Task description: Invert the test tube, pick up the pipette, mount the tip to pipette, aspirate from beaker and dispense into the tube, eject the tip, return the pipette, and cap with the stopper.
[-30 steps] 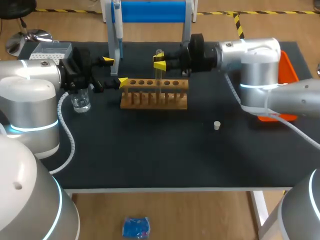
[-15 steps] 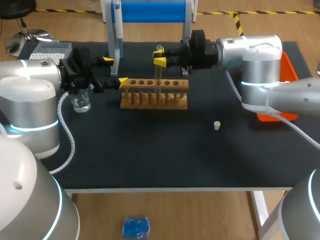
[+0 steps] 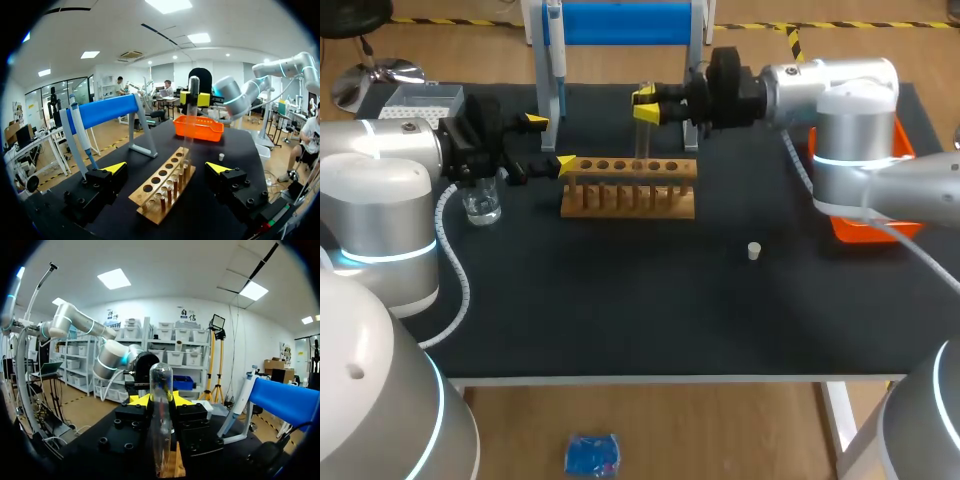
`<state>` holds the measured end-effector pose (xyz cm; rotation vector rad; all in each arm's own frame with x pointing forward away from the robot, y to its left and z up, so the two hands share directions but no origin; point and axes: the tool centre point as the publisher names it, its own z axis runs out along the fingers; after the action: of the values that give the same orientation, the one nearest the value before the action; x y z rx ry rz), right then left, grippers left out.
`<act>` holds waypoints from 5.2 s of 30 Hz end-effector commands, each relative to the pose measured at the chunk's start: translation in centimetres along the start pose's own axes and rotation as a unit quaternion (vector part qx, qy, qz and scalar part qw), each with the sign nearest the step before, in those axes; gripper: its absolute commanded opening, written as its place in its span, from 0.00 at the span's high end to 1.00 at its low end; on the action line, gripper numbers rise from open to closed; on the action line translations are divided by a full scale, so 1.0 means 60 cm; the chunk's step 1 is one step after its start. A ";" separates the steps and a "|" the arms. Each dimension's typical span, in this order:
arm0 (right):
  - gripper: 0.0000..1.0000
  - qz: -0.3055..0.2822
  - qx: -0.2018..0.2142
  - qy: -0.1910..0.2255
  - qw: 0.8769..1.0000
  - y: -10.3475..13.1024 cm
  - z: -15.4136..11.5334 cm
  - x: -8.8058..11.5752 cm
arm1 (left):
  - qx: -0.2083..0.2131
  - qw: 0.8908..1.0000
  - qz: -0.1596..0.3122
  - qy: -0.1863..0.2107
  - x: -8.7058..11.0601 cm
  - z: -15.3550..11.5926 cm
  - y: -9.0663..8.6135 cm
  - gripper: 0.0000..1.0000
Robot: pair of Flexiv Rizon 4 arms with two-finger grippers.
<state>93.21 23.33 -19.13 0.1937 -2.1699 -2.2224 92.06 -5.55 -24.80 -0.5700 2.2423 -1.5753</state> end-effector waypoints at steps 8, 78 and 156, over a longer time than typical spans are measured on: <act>1.00 -0.001 0.013 -0.008 1.000 0.021 -0.011 0.019 | 0.002 1.000 0.001 -0.003 0.002 0.002 0.002 0.00; 1.00 0.659 0.017 -0.025 0.751 0.014 -0.023 0.028 | 0.002 1.000 0.001 -0.003 0.002 0.002 0.002 0.00; 1.00 0.718 0.003 -0.001 0.696 0.003 -0.039 0.029 | 0.214 0.876 0.420 0.099 0.065 -0.037 -0.077 0.00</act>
<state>91.69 20.87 -19.20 -1.0963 -1.2708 -1.1637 87.77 -7.68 -19.65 0.4017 1.8816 -1.5431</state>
